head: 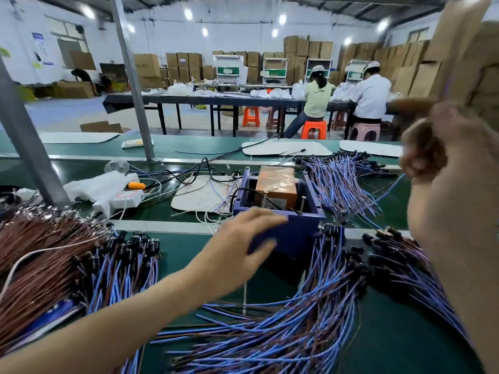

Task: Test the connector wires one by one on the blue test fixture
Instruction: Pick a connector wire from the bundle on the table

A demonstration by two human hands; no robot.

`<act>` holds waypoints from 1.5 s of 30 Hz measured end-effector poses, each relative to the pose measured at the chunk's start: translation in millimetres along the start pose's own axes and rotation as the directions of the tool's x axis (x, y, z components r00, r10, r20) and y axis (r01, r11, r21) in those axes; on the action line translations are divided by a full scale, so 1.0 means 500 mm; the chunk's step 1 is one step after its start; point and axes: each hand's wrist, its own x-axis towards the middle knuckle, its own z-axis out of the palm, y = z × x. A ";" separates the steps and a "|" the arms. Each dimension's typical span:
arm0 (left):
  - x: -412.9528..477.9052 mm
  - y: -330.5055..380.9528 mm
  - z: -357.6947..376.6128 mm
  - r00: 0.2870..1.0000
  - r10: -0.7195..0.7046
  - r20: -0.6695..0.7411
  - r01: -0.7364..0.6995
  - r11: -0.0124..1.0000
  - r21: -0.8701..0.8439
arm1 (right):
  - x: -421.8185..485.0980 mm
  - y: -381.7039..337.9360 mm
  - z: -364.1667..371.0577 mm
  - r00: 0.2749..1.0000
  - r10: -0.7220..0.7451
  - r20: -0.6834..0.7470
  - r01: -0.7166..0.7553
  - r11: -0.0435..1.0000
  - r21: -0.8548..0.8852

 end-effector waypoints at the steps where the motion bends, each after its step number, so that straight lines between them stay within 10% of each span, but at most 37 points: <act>1: 0.015 0.014 -0.006 0.995 -0.068 -0.073 0.051 0.977 -0.208 | -0.014 0.004 0.007 0.998 -0.021 0.057 0.025 0.998 -0.065; 4: 0.045 0.052 -0.007 0.981 -0.164 -0.108 0.060 0.775 -0.629 | -0.094 0.046 0.041 0.959 0.041 0.282 0.040 0.961 -0.275; 9: 0.026 0.065 0.030 0.960 -0.274 -0.057 0.120 0.589 -0.799 | -0.176 0.106 0.068 0.870 0.304 0.387 -0.324 0.946 -0.014; 13: 0.019 0.044 0.046 0.882 -0.471 -0.006 0.252 0.483 -0.839 | -0.192 0.140 0.076 0.784 0.509 0.356 -0.493 0.858 -0.140; 20: 0.047 -0.027 0.025 0.824 -0.566 -0.009 0.431 0.637 -0.639 | -0.136 0.193 0.054 0.666 0.746 0.025 -0.745 0.666 -0.040; 28: 0.087 -0.111 0.012 0.800 -0.591 0.101 0.599 0.784 -0.163 | -0.096 0.231 0.000 0.779 0.625 -0.049 -0.544 0.635 -0.548; 45: 0.114 -0.103 0.009 0.829 -0.548 0.107 0.558 0.822 -0.113 | -0.082 0.227 -0.004 0.850 0.527 -0.013 -0.464 0.738 -0.490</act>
